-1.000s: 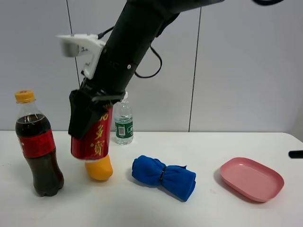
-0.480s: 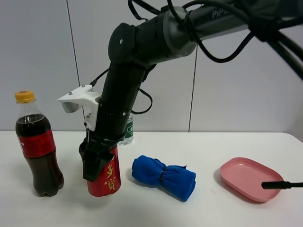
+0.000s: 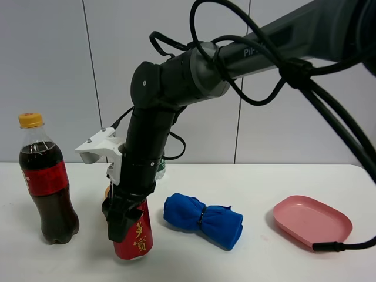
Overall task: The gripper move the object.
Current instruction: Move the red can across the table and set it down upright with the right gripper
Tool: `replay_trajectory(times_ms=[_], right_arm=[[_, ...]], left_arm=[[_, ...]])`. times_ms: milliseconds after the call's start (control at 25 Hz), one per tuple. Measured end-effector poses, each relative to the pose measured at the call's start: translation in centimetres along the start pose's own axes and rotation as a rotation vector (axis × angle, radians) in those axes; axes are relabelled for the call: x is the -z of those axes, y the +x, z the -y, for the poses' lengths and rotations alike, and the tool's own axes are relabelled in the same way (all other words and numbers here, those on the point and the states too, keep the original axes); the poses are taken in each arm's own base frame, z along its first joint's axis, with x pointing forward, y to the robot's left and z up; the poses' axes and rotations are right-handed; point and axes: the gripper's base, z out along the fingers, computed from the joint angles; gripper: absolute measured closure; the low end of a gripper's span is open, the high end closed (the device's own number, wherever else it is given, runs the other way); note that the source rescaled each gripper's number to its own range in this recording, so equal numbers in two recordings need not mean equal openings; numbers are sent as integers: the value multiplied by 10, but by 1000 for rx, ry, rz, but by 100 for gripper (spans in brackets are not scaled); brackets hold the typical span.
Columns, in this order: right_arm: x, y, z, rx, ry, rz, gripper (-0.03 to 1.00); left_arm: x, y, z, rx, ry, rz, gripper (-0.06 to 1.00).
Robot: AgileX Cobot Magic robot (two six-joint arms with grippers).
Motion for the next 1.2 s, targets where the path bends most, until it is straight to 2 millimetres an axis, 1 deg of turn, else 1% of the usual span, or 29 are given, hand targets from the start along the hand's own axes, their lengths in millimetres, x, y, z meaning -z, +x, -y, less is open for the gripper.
replay_trajectory(times_ms=[160,920,1080,1200], right_arm=[[-7,1,-1,-4,-10,-5,96],[-7,1,-4,-8,-37,-14,96],[-7,1,-6,-15,-54,-14,88],[-5,0,-6,-17,-55,-10,75]], left_arm=[[0,0,0,0,0,0,-6],[0,0,0,0,0,0,-6],[0,0,0,0,0,0,-6],[0,0,0,0,0,0,-6]])
